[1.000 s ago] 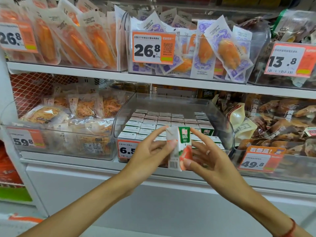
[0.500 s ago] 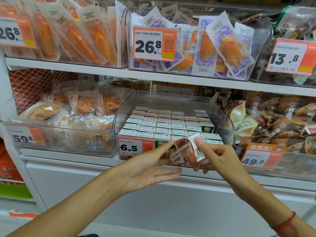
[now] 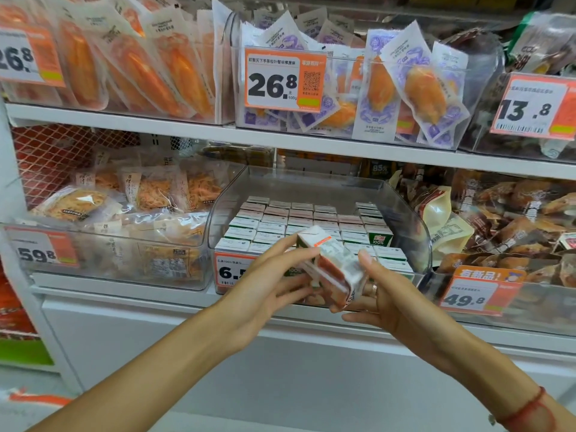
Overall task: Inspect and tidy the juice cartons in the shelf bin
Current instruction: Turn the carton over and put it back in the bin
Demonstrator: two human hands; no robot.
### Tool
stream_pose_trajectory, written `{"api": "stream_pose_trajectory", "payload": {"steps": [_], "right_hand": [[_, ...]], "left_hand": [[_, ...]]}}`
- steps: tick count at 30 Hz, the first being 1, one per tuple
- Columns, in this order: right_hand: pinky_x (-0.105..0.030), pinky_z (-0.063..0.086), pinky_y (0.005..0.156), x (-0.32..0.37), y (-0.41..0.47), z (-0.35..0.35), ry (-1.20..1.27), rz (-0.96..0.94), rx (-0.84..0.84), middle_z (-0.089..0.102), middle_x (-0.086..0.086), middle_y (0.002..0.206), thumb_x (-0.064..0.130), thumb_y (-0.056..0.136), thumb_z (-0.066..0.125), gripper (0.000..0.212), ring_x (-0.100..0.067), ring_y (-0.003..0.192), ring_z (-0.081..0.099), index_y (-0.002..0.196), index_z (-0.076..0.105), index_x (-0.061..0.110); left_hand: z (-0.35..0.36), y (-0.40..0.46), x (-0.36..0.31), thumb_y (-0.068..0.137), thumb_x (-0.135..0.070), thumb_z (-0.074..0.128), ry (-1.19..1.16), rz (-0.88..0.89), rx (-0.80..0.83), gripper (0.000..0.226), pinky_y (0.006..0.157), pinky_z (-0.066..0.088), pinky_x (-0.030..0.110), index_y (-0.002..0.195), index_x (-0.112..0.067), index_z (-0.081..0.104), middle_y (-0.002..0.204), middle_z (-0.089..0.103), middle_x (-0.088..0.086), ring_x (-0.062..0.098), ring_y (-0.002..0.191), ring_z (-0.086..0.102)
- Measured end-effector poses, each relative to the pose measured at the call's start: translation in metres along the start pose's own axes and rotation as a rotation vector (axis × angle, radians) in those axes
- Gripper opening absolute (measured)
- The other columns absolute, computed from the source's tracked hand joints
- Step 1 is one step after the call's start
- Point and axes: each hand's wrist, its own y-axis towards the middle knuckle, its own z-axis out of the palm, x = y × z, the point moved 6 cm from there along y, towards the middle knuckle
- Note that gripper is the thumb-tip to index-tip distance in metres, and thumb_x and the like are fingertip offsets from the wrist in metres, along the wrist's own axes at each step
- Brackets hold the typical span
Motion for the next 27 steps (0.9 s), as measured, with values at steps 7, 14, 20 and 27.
{"api": "stream_pose_trajectory", "payload": {"steps": [7, 14, 20, 27], "right_hand": [[-0.017, 0.056, 0.071, 0.014, -0.005, 0.0, -0.28, -0.341, -0.277, 0.07, 0.023, 0.104, 0.058, 0.064, 0.07, 0.062, 0.0, 0.098, 0.067, 0.123, 0.058, 0.043], [-0.002, 0.045, 0.081, 0.026, -0.008, -0.014, -0.907, -0.661, -0.351, 0.054, 0.021, 0.128, 0.039, 0.082, 0.074, 0.067, 0.001, 0.112, 0.053, 0.139, 0.039, 0.042], [-0.021, 0.044, 0.092, 0.028, -0.005, -0.021, -1.214, -0.822, -0.377, 0.059, 0.01, 0.13, 0.045, 0.085, 0.064, 0.062, -0.004, 0.114, 0.052, 0.14, 0.041, 0.029], [-0.039, 0.038, 0.109, 0.017, 0.001, -0.098, -1.344, -0.468, -0.681, 0.056, -0.004, 0.137, 0.038, 0.085, 0.07, 0.068, -0.025, 0.13, 0.048, 0.143, 0.045, 0.015]], "left_hand": [[-0.004, 0.005, -0.007, 0.095, -0.036, 0.058, 0.139, 0.134, -0.083, 0.028, 0.092, 0.056, 0.031, 0.12, -0.046, 0.064, 0.114, 0.072, -0.01, 0.012, 0.105, 0.069], [-0.005, 0.006, -0.001, 0.07, -0.025, 0.077, -0.007, 0.086, -0.102, 0.026, 0.073, 0.061, 0.029, 0.095, -0.021, 0.075, 0.099, 0.076, 0.005, 0.019, 0.092, 0.074], [0.002, 0.014, -0.008, 0.076, -0.046, 0.07, 0.307, 0.157, -0.164, 0.047, 0.084, 0.057, 0.023, 0.119, -0.031, 0.061, 0.099, 0.076, -0.005, 0.008, 0.094, 0.072], [0.032, 0.074, -0.024, 0.093, -0.04, 0.061, 0.363, 0.256, -0.254, 0.024, 0.093, 0.055, 0.03, 0.115, -0.029, 0.059, 0.114, 0.067, -0.004, 0.008, 0.099, 0.068]]}}
